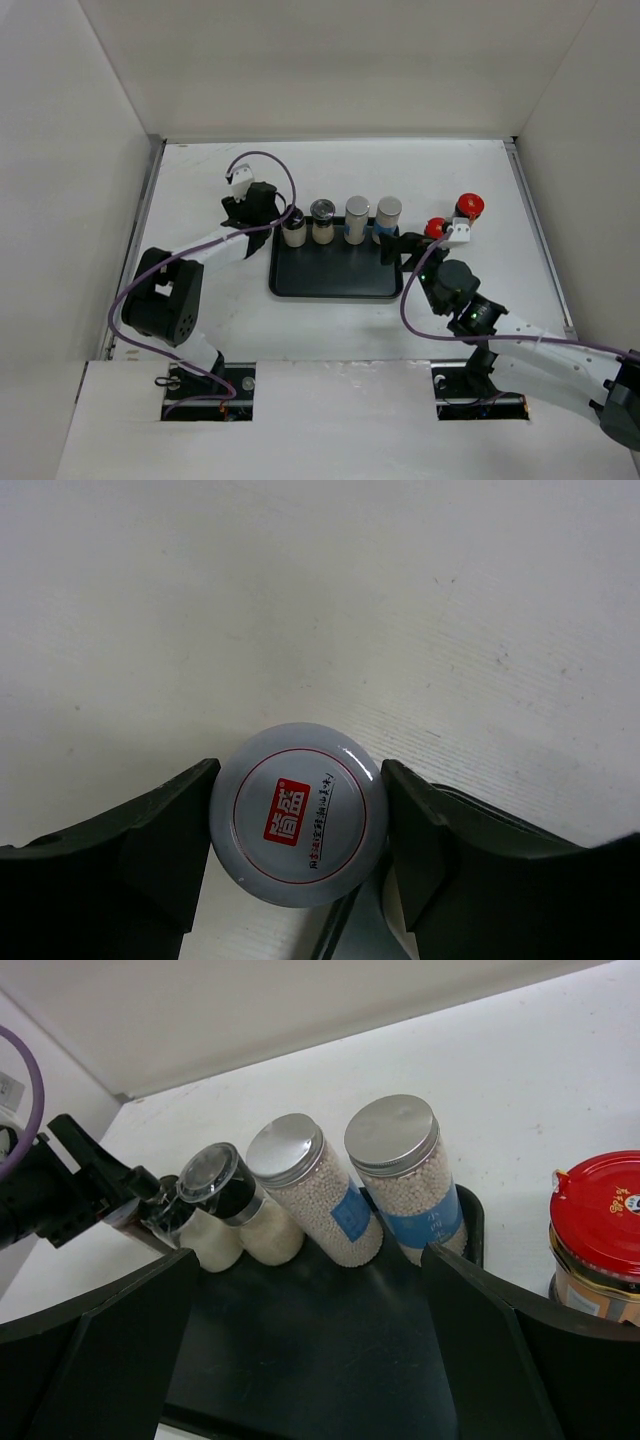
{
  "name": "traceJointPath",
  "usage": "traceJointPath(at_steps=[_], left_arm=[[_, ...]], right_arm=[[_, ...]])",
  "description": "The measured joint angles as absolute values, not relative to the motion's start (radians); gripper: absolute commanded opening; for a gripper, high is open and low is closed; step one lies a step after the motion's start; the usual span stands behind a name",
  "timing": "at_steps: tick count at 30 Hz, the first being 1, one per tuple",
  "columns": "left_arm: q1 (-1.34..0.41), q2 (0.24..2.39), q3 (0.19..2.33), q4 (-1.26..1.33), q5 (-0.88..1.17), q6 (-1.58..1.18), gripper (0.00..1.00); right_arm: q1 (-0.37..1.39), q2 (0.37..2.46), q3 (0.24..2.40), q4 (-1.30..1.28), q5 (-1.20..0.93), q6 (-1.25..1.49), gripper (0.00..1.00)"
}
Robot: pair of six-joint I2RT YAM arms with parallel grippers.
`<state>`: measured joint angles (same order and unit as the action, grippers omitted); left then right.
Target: Organize the condiment bottles
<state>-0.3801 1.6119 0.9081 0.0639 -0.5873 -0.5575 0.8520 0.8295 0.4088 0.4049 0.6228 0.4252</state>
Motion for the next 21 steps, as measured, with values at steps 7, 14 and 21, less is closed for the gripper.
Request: traceJointPath(at_steps=[7,14,21], left_arm=[[-0.349,1.512,0.796,0.096,-0.603,-0.557,0.36],[-0.376,1.220,0.664,-0.035,-0.656,-0.546,0.34],[-0.627,1.023,0.669,-0.072,-0.682,-0.538,0.33]], right_arm=[[0.852,0.849,0.409,0.405,0.622,0.423,1.00],[0.852,0.852,0.409,0.410,0.622,0.422,1.00],[0.852,0.860,0.409,0.413,0.621,0.413,0.68]])
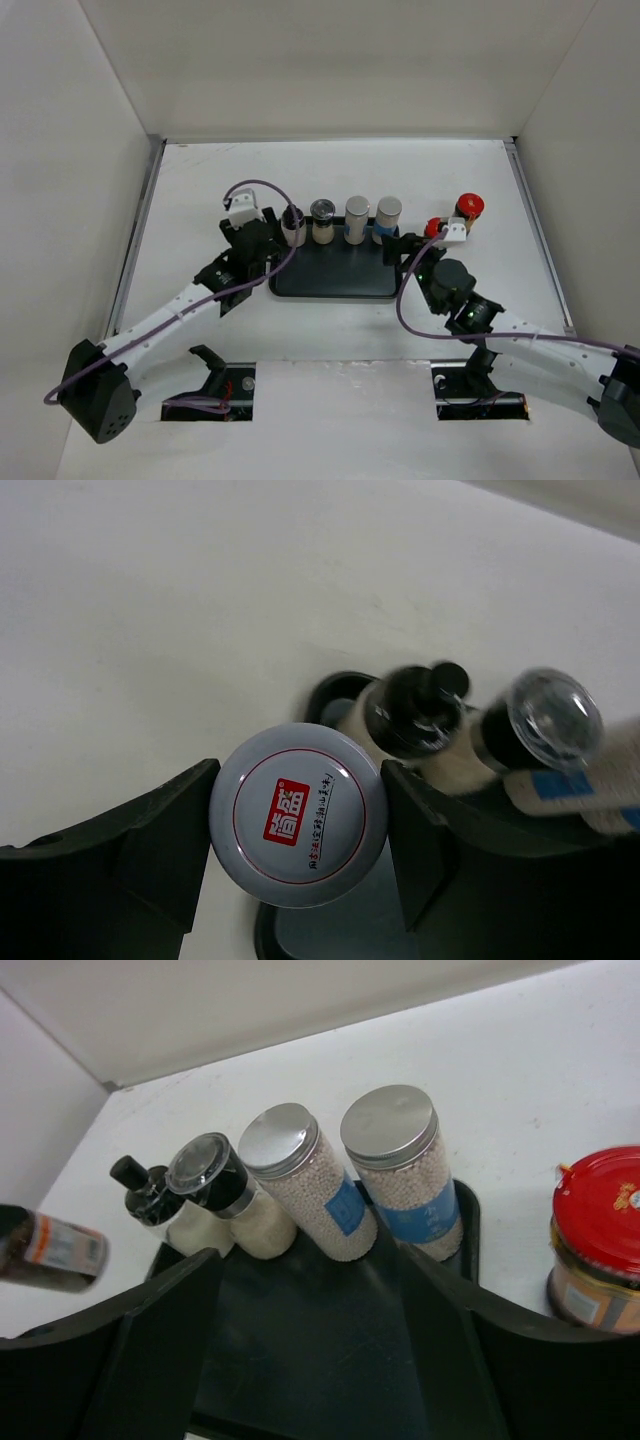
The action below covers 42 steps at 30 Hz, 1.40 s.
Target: Organize the condiment bottles
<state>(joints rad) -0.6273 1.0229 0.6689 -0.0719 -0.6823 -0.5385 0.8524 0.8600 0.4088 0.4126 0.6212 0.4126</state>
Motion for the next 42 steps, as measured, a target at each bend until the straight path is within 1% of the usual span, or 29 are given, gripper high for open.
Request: traceJointPath(at_steps=[1,2,5,10,13,15,20,22,25,29,30,31,33,34,35,37,39,40,42], left_arm=[[-0.661,1.031,0.670,-0.074,-0.682,-0.538,0.33],[-0.697,1.044,0.670,-0.079,-0.682,-0.540,0.33],[-0.781,1.114,0.670,-0.081,-0.680,-0.541,0.34],[-0.837,1.211,0.670,-0.073,-0.678,-0.543,0.34],[-0.846,1.258,0.670,-0.040,-0.678,-0.543,0.35],[-0.846,1.290,0.670,-0.016,-0.677,-0.543,0.35],[-0.847,1.337,0.662,0.031,-0.676,-0.542,0.39],[-0.847,1.337,0.646,0.055,-0.677,-0.542,0.41],[-0.845,1.330,0.630,0.075,-0.678,-0.543,0.41],[-0.846,1.310,0.612,0.079,-0.677,-0.542,0.41],[-0.846,1.304,0.608,0.079,-0.677,-0.542,0.41],[-0.846,1.298,0.606,0.074,-0.677,-0.542,0.42],[-0.847,1.288,0.605,0.059,-0.677,-0.542,0.48],[-0.847,1.280,0.604,0.051,-0.677,-0.542,0.54],[-0.847,1.270,0.603,0.042,-0.676,-0.542,0.62],[-0.847,1.248,0.602,0.035,-0.677,-0.540,0.73],[-0.845,1.217,0.602,0.048,-0.678,-0.538,0.82],[-0.844,1.202,0.602,0.054,-0.678,-0.537,0.86],[-0.844,1.173,0.602,0.070,-0.677,-0.531,0.91]], right_arm=[[0.852,0.865,0.409,0.412,0.621,0.412,0.60],[0.852,0.869,0.409,0.412,0.621,0.411,0.54],[0.852,0.872,0.409,0.410,0.622,0.411,0.41],[0.852,0.858,0.409,0.403,0.632,0.415,0.30],[0.852,0.845,0.409,0.403,0.661,0.421,0.22],[0.852,0.842,0.410,0.395,0.685,0.427,0.13],[0.865,0.841,0.421,0.359,0.707,0.439,0.07],[0.878,0.834,0.425,0.342,0.709,0.441,0.07],[0.886,0.815,0.436,0.312,0.716,0.442,0.10],[0.884,0.803,0.462,0.264,0.740,0.449,0.18],[0.882,0.801,0.467,0.250,0.752,0.450,0.23],[0.878,0.798,0.469,0.234,0.765,0.452,0.30],[0.864,0.788,0.471,0.196,0.799,0.458,0.36],[0.854,0.781,0.471,0.176,0.814,0.460,0.42],[0.839,0.772,0.471,0.156,0.827,0.463,0.51],[0.804,0.760,0.474,0.118,0.845,0.470,0.67],[0.768,0.763,0.487,0.076,0.857,0.475,0.90],[0.752,0.768,0.495,0.059,0.860,0.479,0.98],[0.720,0.782,0.509,0.031,0.867,0.477,1.00]])
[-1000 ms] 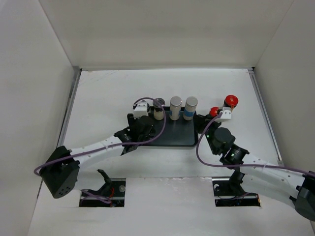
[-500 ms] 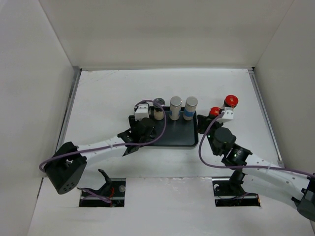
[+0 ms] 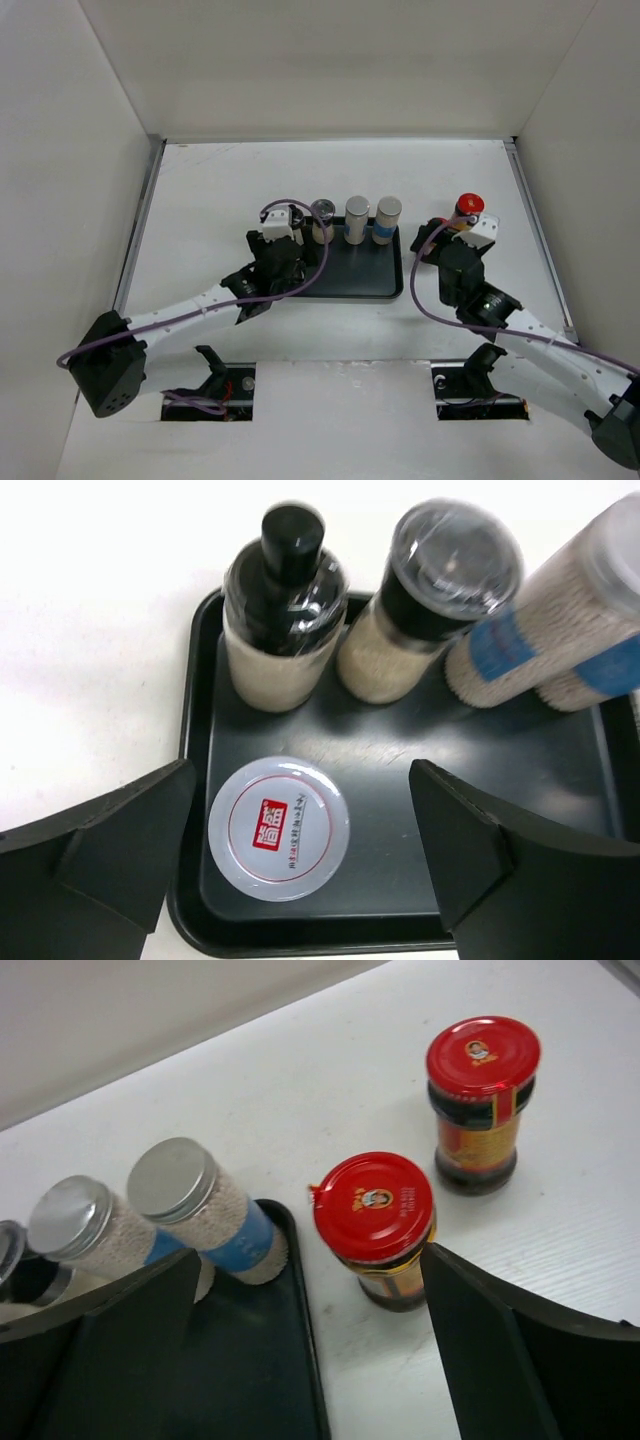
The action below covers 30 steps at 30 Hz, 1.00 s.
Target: Organize the condiment bottles
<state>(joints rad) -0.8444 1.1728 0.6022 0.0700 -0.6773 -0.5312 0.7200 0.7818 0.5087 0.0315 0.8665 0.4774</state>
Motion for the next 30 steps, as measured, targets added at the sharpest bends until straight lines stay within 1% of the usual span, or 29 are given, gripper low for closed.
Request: traceJointPath(at_steps=[2,8,12,15,19,29,30], left_arm=[[-0.844,1.147,0.602,0.083,-0.676,-0.528,0.93],[-0.815,1.026,0.580,0.178,-0.649,-0.501,0.93],[-0.734,0.914,0.472,0.315,-0.643,-0.500,0.93],[-0.679,0.870,0.392,0.379,-0.643,-0.501,0.92],[-0.649,0.866,0.341,0.422,-0.640,-0.502,0.92],[-0.641,0.921,0.327,0.521,-0.595,-0.511,0.92],[-0.638,0.924,0.320,0.529,-0.592,-0.513,0.92]], right_arm=[[0.694,0.797,0.512,0.019,0.868,0.477,1.00],[0.601,0.913,0.555,-0.003,0.838,0.476,1.00],[0.527,0.991,0.582,-0.008,0.788,0.476,1.00],[0.491,1.042,0.601,-0.009,0.750,0.475,1.00],[0.485,1.095,0.621,-0.008,0.721,0.467,1.00],[0.461,1.222,0.662,-0.009,0.677,0.464,1.00],[0.455,1.232,0.670,-0.008,0.676,0.464,0.99]])
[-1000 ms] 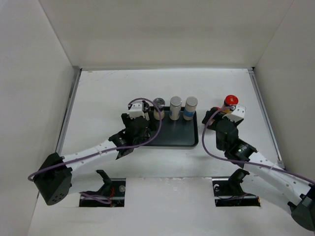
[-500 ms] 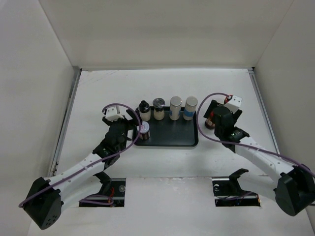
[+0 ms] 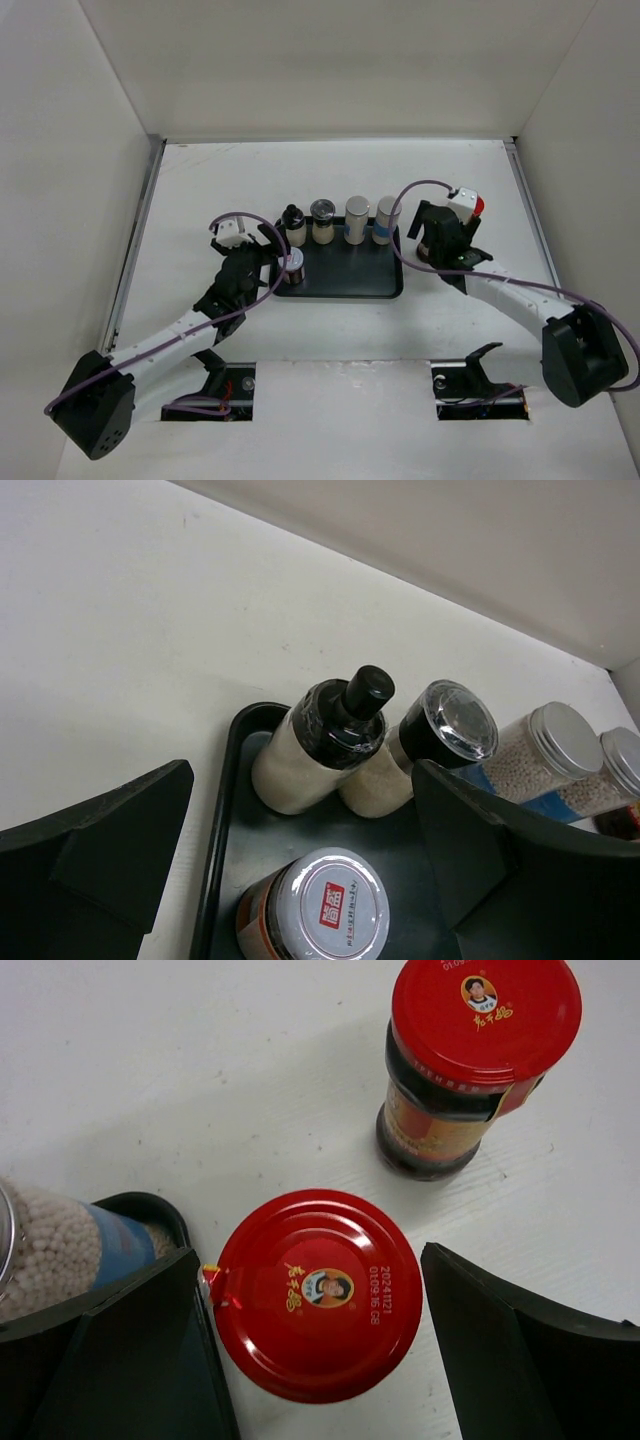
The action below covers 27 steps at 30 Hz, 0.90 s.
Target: Organize the condiment bottles
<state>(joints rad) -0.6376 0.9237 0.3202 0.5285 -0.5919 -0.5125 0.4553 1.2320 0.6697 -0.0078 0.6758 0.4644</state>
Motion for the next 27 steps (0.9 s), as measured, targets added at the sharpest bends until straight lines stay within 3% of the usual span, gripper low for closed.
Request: traceJointPath(at_steps=[8,10,13,21,27], left_arm=[[-0.611,0.926,0.295,0.564,-0.580,-0.525,0.92],[-0.606,0.926,0.292,0.567,-0.575,-0.528,0.92],[-0.602,0.926,0.287,0.580,-0.571,-0.533,0.92],[-0.588,0.933,0.272,0.593,-0.567,-0.541,0.92],[-0.550,0.925,0.249,0.595,-0.571,-0.566,0.93]], right_arm=[[0.419,1.324,0.691,0.001,0.666,0.477,0.78],[0.416,1.335,0.691,-0.001,0.659,0.481,0.64],[0.411,1.332,0.691,-0.001,0.657,0.487,0.52],[0.451,1.171,0.670,-0.082,0.707,0.478,0.48],[0.643,1.027,0.674,-0.110,0.780,0.442,0.46]])
